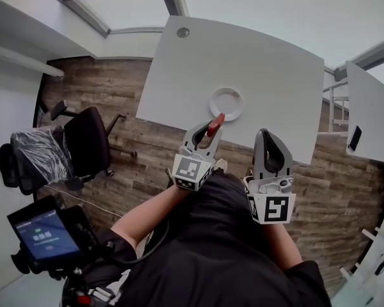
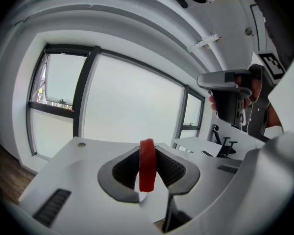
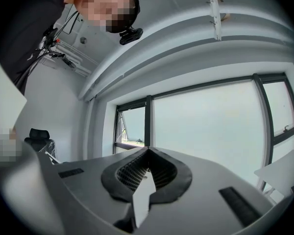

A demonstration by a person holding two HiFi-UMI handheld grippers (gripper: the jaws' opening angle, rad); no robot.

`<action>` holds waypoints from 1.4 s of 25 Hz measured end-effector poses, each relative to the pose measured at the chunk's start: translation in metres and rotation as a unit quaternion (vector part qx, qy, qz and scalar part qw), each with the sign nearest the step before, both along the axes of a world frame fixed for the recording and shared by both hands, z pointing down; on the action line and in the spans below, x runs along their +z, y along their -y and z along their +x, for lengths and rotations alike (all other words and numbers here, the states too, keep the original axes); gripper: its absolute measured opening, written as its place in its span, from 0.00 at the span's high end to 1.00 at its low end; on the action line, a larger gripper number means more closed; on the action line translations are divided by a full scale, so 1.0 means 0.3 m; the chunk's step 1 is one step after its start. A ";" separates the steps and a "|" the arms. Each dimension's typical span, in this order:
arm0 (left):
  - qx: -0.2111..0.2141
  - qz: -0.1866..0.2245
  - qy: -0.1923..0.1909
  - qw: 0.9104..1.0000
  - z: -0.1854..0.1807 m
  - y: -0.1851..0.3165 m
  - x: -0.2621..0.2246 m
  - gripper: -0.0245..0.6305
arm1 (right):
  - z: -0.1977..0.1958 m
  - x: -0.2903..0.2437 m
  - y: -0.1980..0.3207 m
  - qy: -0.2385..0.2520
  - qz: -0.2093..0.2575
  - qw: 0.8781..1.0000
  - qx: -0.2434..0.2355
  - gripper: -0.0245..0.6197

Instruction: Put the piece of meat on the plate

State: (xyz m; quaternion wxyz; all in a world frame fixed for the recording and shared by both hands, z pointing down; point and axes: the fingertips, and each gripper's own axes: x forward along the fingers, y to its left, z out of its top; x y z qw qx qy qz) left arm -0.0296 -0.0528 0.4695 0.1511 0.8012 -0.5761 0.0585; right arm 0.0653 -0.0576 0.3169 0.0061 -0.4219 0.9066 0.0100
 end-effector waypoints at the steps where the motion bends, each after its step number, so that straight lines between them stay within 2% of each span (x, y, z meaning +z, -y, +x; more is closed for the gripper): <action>1: 0.003 -0.008 -0.006 1.000 0.007 0.004 0.019 0.81 | -0.002 0.005 -0.002 0.000 -0.002 1.000 0.001 0.95; 4: 0.009 -0.030 -0.027 0.999 0.013 0.038 0.067 0.81 | -0.025 0.033 0.007 -0.005 -0.010 1.000 0.001 0.95; 8: 0.021 -0.043 -0.028 0.998 0.011 0.106 0.133 0.81 | -0.054 0.072 0.035 -0.013 -0.020 1.000 0.008 0.95; 13: 0.024 -0.062 -0.036 0.997 0.008 0.111 0.168 0.81 | -0.065 0.049 0.003 -0.004 -0.013 1.000 0.004 0.95; 20: 0.036 -0.069 -0.012 0.997 -0.001 0.184 0.243 0.81 | -0.052 0.086 0.048 -0.010 -0.027 0.999 0.025 0.95; 29: 0.048 -0.096 0.006 0.994 0.004 0.203 0.336 0.81 | -0.030 0.079 0.044 -0.003 -0.026 0.999 0.047 0.95; 35: 0.052 -0.125 0.013 0.991 -0.004 0.270 0.446 0.81 | -0.061 0.121 0.092 -0.011 -0.042 0.998 0.049 0.95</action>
